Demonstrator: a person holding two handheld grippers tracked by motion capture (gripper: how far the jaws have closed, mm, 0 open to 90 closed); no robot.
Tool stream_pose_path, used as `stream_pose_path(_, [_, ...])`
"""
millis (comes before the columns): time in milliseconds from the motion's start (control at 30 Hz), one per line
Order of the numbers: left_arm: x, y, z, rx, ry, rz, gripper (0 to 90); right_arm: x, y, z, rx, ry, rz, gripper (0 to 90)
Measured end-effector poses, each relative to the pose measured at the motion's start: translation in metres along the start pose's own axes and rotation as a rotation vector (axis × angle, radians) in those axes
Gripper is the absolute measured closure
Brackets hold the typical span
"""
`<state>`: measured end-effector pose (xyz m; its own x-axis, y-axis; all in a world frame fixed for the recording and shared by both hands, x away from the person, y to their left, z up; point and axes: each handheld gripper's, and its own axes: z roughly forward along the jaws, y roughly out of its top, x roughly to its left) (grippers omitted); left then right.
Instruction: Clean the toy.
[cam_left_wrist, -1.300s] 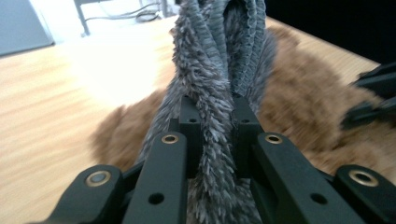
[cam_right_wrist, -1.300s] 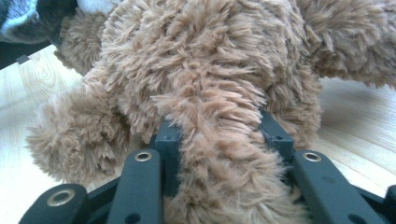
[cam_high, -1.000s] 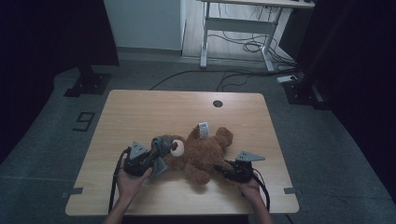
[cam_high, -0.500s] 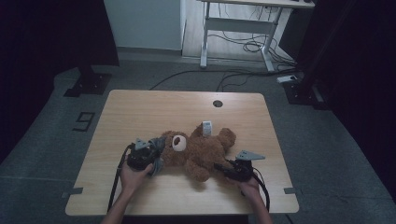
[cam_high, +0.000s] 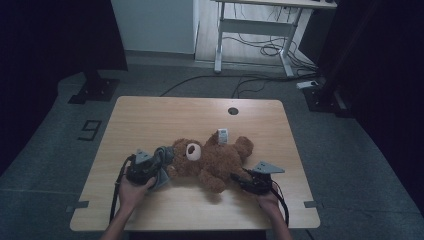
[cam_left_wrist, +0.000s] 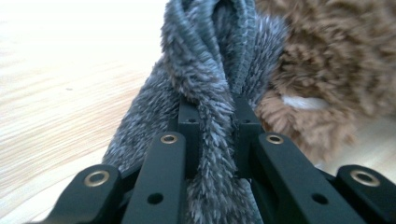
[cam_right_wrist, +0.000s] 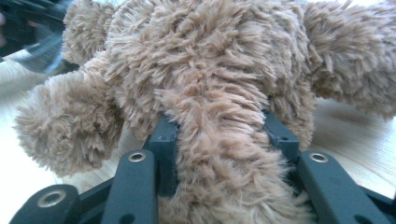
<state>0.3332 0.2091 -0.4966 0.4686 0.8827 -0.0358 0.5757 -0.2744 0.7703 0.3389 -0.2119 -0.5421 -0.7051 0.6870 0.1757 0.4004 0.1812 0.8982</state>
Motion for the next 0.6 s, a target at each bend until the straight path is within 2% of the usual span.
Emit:
stream_pose_path(133, [0.010,-0.011,-0.018,-0.027,0.020,-0.011,77.5,0.001,0.000,-0.001,-0.012,-0.005,-0.005,51.2])
stream_pose_path(267, [0.018,-0.024,-0.029,-0.030,0.022,-0.025,76.6,0.001,0.000,-0.004,-0.027,-0.015,-0.017,47.1])
stream_pose_path(500, [0.029,-0.045,-0.044,0.010,0.037,-0.031,74.0,0.002,0.000,-0.008,-0.048,-0.020,-0.024,44.3])
stream_pose_path(600, [0.029,-0.049,-0.049,0.028,0.070,-0.011,73.2,0.001,0.000,-0.009,-0.049,-0.019,-0.022,43.4])
